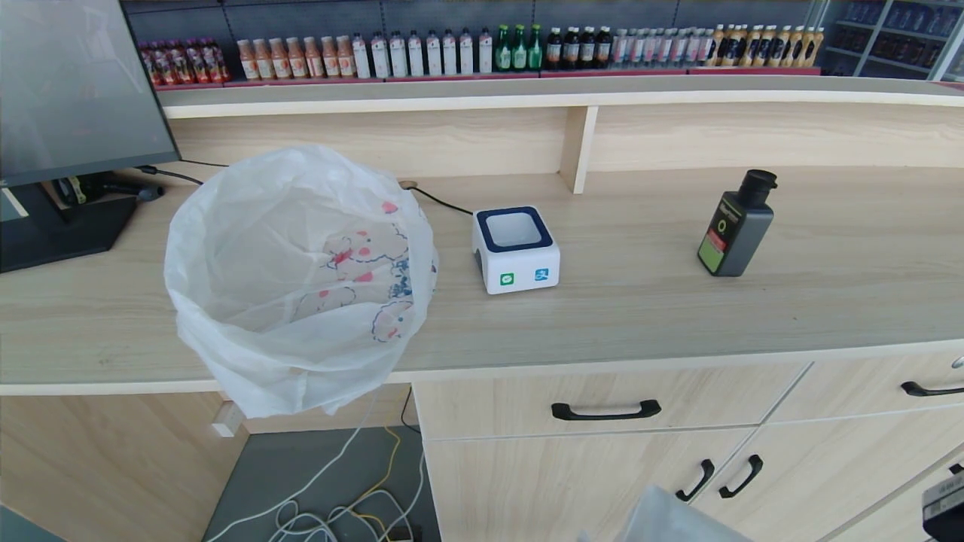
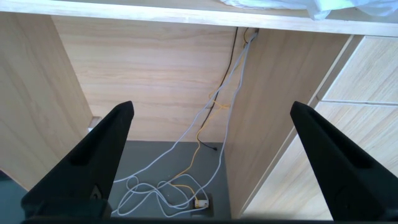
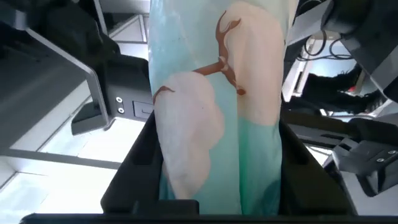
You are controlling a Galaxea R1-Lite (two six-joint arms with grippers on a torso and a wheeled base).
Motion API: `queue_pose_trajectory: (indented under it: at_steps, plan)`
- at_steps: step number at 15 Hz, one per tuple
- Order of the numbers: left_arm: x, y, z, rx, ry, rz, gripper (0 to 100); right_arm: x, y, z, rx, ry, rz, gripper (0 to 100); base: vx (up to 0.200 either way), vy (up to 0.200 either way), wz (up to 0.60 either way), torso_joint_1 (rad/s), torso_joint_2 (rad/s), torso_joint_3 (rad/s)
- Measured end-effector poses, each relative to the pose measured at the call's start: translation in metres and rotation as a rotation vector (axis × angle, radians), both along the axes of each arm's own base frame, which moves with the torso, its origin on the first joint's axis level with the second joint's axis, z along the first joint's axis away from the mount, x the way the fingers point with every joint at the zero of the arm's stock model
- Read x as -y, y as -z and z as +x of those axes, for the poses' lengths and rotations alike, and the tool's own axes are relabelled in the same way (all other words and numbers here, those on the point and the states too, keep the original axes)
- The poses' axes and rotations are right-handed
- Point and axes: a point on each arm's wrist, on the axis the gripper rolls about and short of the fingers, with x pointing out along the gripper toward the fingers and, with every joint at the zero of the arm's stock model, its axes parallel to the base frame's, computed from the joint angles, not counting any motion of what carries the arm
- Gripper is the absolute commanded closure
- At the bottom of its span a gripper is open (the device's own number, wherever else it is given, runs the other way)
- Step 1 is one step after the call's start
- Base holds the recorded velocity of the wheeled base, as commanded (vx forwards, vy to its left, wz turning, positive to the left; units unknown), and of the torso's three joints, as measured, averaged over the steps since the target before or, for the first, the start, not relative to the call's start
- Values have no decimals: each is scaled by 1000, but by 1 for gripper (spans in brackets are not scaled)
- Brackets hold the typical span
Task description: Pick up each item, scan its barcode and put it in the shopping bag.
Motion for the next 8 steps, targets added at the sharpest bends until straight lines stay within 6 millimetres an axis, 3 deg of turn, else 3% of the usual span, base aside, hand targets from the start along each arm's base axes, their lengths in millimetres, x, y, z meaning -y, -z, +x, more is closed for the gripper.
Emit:
queue_pose_trajectory:
  at_steps: [3,8]
  plan:
    - [0,0,0,0,0,0,0,0,4,1,215,31,6,100,0,0,0,0,0,0]
    - [0,0,0,0,0,0,0,9,14,10,714,221,-42,100,0,0,0,0,0,0]
